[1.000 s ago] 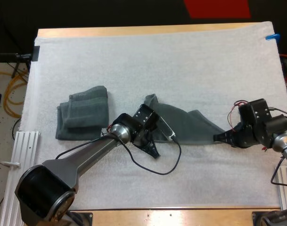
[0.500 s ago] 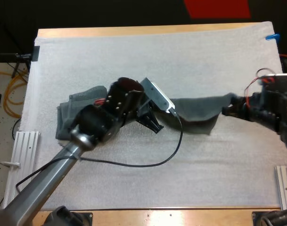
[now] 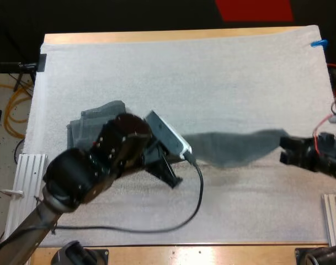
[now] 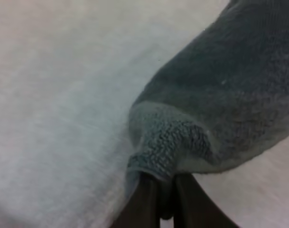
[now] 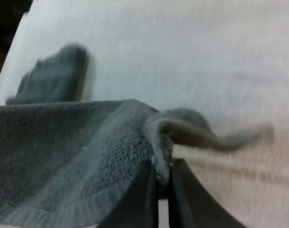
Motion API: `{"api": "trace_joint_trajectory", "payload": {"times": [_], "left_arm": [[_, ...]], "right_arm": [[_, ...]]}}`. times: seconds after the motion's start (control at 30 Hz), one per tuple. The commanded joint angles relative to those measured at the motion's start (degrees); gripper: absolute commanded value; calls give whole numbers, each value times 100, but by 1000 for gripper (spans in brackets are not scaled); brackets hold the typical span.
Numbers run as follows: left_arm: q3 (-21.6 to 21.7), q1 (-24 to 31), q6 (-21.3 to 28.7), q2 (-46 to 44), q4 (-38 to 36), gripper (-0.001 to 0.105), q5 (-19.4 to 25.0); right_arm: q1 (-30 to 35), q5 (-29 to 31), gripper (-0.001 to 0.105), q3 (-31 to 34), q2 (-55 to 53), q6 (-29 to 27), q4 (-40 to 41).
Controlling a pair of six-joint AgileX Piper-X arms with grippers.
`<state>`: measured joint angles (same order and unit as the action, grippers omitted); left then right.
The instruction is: Pick towel from pile fold and stack
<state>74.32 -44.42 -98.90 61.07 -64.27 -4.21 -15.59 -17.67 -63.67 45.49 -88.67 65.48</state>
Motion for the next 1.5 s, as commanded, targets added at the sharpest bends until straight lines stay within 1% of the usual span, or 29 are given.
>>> {"api": "trace_joint_trajectory", "payload": {"times": [0.0, 0.07, 0.13, 0.2, 0.3, 0.37, 0.47, 0.53, 0.6, 0.63, 0.7, 0.73, 0.77, 0.83, 0.9, 1.03, 1.1, 1.23, 1.33, 1.43, 1.47], "left_arm": [[37, -158, -199, -101, -124, 0, -23], [37, -384, -379, -180, -266, 0, 57], [37, -610, -598, -232, -475, 0, 246], [37, -743, -813, -241, -634, 0, 275], [-109, -788, -976, -240, -586, 0, 331], [-340, -711, -1000, -240, -364, 0, 560], [-829, -437, -995, -226, 248, 0, 661], [-1259, -89, -903, -135, 904, 0, 661], [-1565, 235, -771, 25, 1395, 0, 653], [-1704, 451, -654, 159, 1746, 0, 648], [-1854, 751, -413, 412, 2210, 0, 578], [-1882, 953, -248, 629, 2488, 0, 463], [-1887, 1085, -140, 796, 2657, 0, 395], [-1885, 1422, -7, 1280, 3127, 0, 93], [-1878, 1638, 41, 1657, 3419, 0, -92], [-1873, 2069, 44, 2420, 4041, 0, -215], [-1873, 2218, 44, 2692, 4305, 0, -271], [-1873, 2471, 44, 3114, 4841, 0, -640], [-1866, 2589, 44, 3288, 5177, 0, -872], [-1856, 2635, 44, 3364, 5370, 1, -889], [-1846, 2642, 68, 3376, 5392, 3, -889]], "right_arm": [[-7, -122, 0, -16, -150, 33, 240], [-7, -258, 0, -16, -312, 147, 505], [-7, -352, 0, -16, -455, 314, 782], [-7, -364, 0, -16, -519, 372, 990], [-7, -232, 0, 124, -516, 383, 1107], [-7, -6, 0, 344, -445, 406, 942], [6, 272, 0, 877, -206, 504, 310], [7, 377, 0, 1240, 115, 714, -473], [7, 393, 0, 1495, 425, 798, -1333], [7, 392, 0, 1603, 704, 853, -1789], [7, 403, 0, 1683, 1154, 1002, -2441], [7, 413, 0, 1690, 1479, 1062, -2813], [7, 412, 0, 1689, 1699, 1073, -3007], [7, 483, 0, 1680, 2281, 1172, -3630], [7, 600, 0, 1672, 2673, 1335, -4100], [7, 757, 0, 1672, 3499, 1684, -4942], [7, 757, 0, 1672, 3819, 1705, -5259], [7, 816, 0, 1672, 4324, 1889, -5659], [7, 1009, 0, 1660, 4556, 2037, -5718], [7, 1078, 1, 1656, 4656, 2046, -5794], [7, 1089, 4, 1656, 4670, 2046, -5862]]}}
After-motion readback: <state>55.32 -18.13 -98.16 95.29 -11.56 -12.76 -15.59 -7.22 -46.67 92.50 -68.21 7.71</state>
